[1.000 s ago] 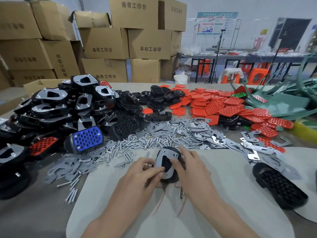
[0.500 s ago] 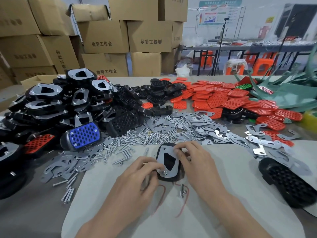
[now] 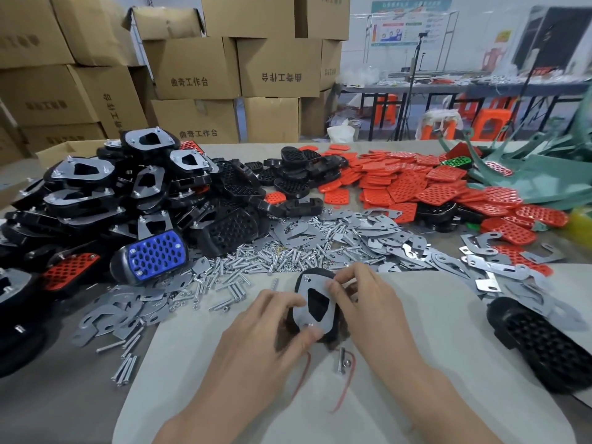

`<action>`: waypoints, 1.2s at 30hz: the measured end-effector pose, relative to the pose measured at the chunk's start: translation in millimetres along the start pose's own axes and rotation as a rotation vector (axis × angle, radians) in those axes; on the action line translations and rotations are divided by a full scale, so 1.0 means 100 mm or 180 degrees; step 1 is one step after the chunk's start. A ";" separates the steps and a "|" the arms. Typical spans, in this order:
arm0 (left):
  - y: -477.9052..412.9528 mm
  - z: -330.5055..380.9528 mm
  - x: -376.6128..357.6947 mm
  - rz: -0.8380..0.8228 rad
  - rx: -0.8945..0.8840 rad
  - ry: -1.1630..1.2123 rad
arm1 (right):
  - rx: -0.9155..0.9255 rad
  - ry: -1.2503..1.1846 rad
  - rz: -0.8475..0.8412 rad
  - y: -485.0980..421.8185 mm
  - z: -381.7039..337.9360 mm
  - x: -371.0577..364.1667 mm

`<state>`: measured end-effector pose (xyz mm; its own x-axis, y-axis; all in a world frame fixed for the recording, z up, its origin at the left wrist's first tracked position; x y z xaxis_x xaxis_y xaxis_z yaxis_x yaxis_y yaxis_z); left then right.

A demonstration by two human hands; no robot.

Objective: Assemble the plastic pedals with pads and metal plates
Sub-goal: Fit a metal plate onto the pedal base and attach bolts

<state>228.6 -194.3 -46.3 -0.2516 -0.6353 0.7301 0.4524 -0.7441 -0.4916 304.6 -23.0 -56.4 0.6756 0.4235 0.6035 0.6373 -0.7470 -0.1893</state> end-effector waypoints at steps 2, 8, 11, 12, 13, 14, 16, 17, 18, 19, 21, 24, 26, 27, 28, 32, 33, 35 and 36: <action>-0.02 0.01 -0.02 -0.0058 -0.0065 -0.0098 | 0.0002 -0.0008 0.0006 0.01 -0.01 0.00; -0.04 -0.10 0.08 -0.0003 0.0088 0.0639 | -0.0236 0.0144 -0.0002 -0.04 -0.10 0.04; -0.32 -0.22 0.09 0.0257 0.0330 0.0846 | 0.0034 0.0029 -0.0230 0.07 -0.16 0.01; -0.41 -0.23 0.05 0.0206 0.0308 0.0827 | 0.0200 0.0009 -0.0468 0.14 -0.16 -0.03; -0.49 -0.24 0.02 0.0138 0.0275 0.0777 | 0.0324 0.0063 -0.0704 0.21 -0.15 -0.07; -0.56 -0.25 -0.02 0.0062 0.0227 0.0680 | 0.0439 0.0150 -0.0867 0.26 -0.13 -0.09; -0.65 -0.28 -0.09 -0.0154 0.0166 0.0470 | 0.0537 0.0226 -0.1010 0.29 -0.09 -0.12; -0.69 -0.29 -0.11 -0.0226 0.0160 0.0407 | 0.0538 0.0215 -0.0992 0.28 -0.10 -0.11; -0.72 -0.31 -0.13 -0.0250 0.0157 0.0377 | 0.0508 0.0192 -0.0946 0.27 -0.11 -0.11; -0.74 -0.32 -0.14 -0.0246 0.0158 0.0393 | 0.0493 0.0162 -0.0892 0.26 -0.11 -0.10; -0.75 -0.33 -0.16 -0.0259 0.0146 0.0458 | 0.0531 0.0115 -0.0764 0.24 -0.12 -0.11; -0.68 -0.32 -0.18 -0.0279 0.0026 0.0585 | 0.0579 0.0289 -0.0489 0.26 -0.17 -0.12; -0.64 -0.32 -0.18 -0.0168 -0.0011 0.0687 | 0.0590 0.0386 -0.0319 0.27 -0.20 -0.13; -0.63 -0.32 -0.18 -0.0109 0.0042 0.0773 | 0.0583 0.0438 -0.0283 0.29 -0.20 -0.15; -0.65 -0.32 -0.17 -0.0080 0.0119 0.0856 | 0.0583 0.0466 -0.0262 0.30 -0.21 -0.17; -0.77 -0.32 -0.16 -0.0132 0.0182 0.0797 | 0.0624 0.0447 -0.0252 0.31 -0.24 -0.18; -0.78 -0.32 -0.16 -0.0136 0.0147 0.0776 | 0.0667 0.0494 -0.0290 0.30 -0.25 -0.17; -0.77 -0.34 -0.15 -0.0159 0.0093 0.0714 | 0.0745 0.0597 -0.0443 0.24 -0.27 -0.13; -0.75 -0.36 -0.15 -0.0173 0.0089 0.0695 | 0.0785 0.0672 -0.0541 0.21 -0.27 -0.10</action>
<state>167.9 -135.8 -37.2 -0.4540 -0.6263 0.6337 0.4558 -0.7744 -0.4388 301.1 -56.6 -45.3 0.4773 0.3967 0.7841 0.8216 -0.5181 -0.2380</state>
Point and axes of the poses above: each hand's wrist, its own y-axis away from the middle knuckle, its own x-axis out of the back of the hand, z = x × y, the point moved 4 cm from there along -y, towards the middle knuckle, and after that the axes turned 8 degrees about -x, right-handed, at the moved point
